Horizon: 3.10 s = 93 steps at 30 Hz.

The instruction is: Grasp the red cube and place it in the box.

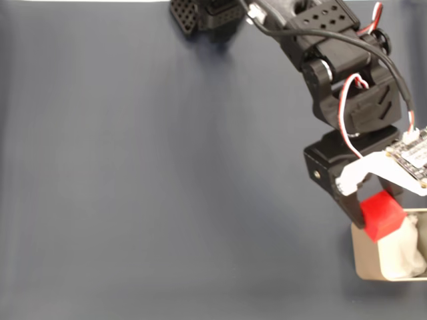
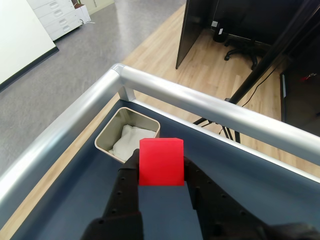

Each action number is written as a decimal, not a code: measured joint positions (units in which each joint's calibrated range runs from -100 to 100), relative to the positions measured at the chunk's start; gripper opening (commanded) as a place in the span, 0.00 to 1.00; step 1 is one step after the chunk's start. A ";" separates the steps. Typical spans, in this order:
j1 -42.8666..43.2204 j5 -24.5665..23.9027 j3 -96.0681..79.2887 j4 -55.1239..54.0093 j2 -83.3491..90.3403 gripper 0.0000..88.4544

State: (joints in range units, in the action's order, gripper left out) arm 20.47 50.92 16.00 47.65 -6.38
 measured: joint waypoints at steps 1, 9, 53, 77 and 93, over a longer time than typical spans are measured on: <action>0.15 -0.10 0.99 0.00 -0.87 0.11; 1.93 -1.17 8.68 0.00 -6.86 0.11; 4.30 -2.64 24.50 -2.39 -24.75 0.11; 4.45 -2.64 24.50 -3.34 -26.05 0.11; 4.45 -3.08 24.50 -3.82 -26.05 0.53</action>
State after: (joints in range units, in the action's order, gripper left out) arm 24.93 47.84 40.51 43.83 -32.44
